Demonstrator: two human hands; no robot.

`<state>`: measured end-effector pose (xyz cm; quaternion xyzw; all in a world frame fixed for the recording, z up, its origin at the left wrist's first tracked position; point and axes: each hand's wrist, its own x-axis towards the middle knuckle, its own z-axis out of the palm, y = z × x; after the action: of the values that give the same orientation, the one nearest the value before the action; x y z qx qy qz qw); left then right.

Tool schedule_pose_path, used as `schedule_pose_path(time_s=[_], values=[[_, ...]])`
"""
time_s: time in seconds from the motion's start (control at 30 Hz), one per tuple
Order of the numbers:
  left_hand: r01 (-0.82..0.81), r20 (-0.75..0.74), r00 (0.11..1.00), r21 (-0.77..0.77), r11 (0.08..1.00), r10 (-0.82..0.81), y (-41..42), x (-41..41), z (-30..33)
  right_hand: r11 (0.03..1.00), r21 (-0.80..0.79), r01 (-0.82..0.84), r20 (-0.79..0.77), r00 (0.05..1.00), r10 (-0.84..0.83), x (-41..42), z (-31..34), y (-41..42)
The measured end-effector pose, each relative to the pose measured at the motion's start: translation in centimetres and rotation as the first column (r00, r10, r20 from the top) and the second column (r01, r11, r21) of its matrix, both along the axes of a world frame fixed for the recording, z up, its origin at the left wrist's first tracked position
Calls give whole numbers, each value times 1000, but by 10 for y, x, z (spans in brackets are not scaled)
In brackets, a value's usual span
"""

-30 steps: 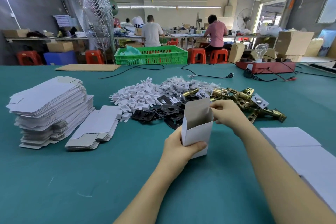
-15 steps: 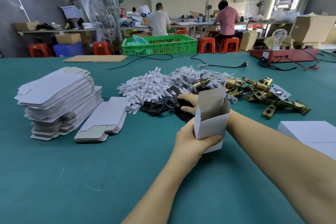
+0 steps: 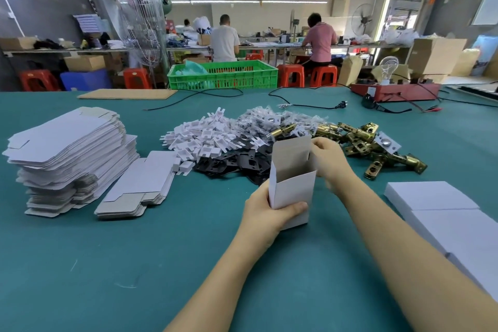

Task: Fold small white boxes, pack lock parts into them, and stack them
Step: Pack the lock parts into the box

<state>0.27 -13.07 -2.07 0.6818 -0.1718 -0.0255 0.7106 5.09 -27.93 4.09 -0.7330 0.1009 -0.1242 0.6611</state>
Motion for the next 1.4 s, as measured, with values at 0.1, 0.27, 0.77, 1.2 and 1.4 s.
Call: schedule_pose_path(time_s=[0.1,0.27,0.77,1.2,1.4], values=[[-10,-7,1000,21,1000,10,1,0,0,928,368,50,5,998,-55,-21,8,-26],[0,-27,1000,28,1000,0,3,-1,0,866,499,6,93,994,-61,-51,32,-52],[-6,-40,999,38,999,7,4,-3,1,981,164,-108,8,994,108,-69,62,-64],[-2,-37,999,72,997,5,4,0,-1,884,-452,122,-33,988,-153,-75,69,-71],[0,-37,999,62,998,3,4,0,-1,996,-2,-93,-47,995,93,-80,76,-65]])
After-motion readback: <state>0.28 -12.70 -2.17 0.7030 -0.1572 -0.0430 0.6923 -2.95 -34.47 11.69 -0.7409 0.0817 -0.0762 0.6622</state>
